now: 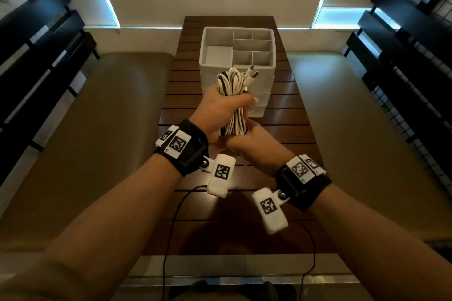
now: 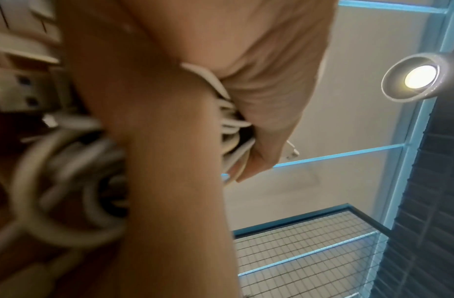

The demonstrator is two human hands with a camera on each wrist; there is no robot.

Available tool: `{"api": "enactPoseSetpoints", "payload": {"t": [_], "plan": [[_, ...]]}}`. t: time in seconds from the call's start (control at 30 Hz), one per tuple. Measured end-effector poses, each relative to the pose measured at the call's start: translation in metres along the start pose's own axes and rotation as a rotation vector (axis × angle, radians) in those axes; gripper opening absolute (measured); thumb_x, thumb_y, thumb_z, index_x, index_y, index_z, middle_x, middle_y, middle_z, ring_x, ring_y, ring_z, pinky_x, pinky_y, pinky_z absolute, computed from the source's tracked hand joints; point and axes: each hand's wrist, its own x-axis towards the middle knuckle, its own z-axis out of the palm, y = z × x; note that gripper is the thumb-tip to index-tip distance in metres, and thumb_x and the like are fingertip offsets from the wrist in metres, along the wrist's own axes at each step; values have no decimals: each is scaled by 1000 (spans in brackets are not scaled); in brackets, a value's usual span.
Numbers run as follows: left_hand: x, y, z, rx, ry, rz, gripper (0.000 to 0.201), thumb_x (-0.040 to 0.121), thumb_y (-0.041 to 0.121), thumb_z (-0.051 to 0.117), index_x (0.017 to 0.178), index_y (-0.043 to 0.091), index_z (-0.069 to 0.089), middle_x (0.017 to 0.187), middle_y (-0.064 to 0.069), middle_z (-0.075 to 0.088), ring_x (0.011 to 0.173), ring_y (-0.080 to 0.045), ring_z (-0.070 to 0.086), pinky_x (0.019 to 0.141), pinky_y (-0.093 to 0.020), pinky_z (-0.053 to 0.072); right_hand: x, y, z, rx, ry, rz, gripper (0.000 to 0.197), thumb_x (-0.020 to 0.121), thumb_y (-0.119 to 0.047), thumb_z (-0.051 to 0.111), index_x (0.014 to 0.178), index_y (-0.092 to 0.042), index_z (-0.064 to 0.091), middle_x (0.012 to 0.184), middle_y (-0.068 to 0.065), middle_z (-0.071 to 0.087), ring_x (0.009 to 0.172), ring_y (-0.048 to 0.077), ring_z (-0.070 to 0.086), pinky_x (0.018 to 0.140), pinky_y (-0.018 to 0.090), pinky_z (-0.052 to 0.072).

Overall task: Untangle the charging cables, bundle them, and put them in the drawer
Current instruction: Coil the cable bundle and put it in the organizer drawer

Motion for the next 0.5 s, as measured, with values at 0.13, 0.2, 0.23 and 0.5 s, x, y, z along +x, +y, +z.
{"api": "enactPoseSetpoints", "payload": {"t": [0.13, 0.2, 0.23, 0.5], "plan": [[-4, 0, -17, 26, -76, 75, 8, 93, -3, 70, 94, 6, 70, 81, -9, 69, 75, -21, 70, 72, -34, 60, 3, -24, -32, 116, 92, -127, 75, 90, -33, 73, 156, -23, 38, 145, 7, 58, 130, 24, 62, 111, 47, 51], [-5, -8, -16, 86, -105, 61, 13, 90, -6, 73, 97, 5, 72, 82, -9, 72, 72, -20, 70, 72, -34, 60, 11, -43, -40, 255, 236, -180, 66, 93, -43, 62, 151, -16, 45, 141, 12, 62, 128, 27, 63, 109, 44, 52], [-4, -15, -13, 125, -127, 40, 17, 88, -7, 75, 100, 5, 73, 86, -11, 74, 76, -22, 71, 75, -37, 62, 16, -51, -39, 286, 243, -175, 62, 96, -47, 57, 147, -13, 51, 137, 14, 65, 128, 30, 63, 108, 44, 53], [-11, -54, 12, 30, -81, -96, 43, 85, -12, 74, 111, 22, 67, 97, 8, 79, 97, -8, 75, 84, -26, 58, 43, -59, -1, 11, 345, -98, 46, 100, -40, 64, 67, -8, 68, 64, 13, 63, 49, 22, 58, 58, 37, 55]]}}
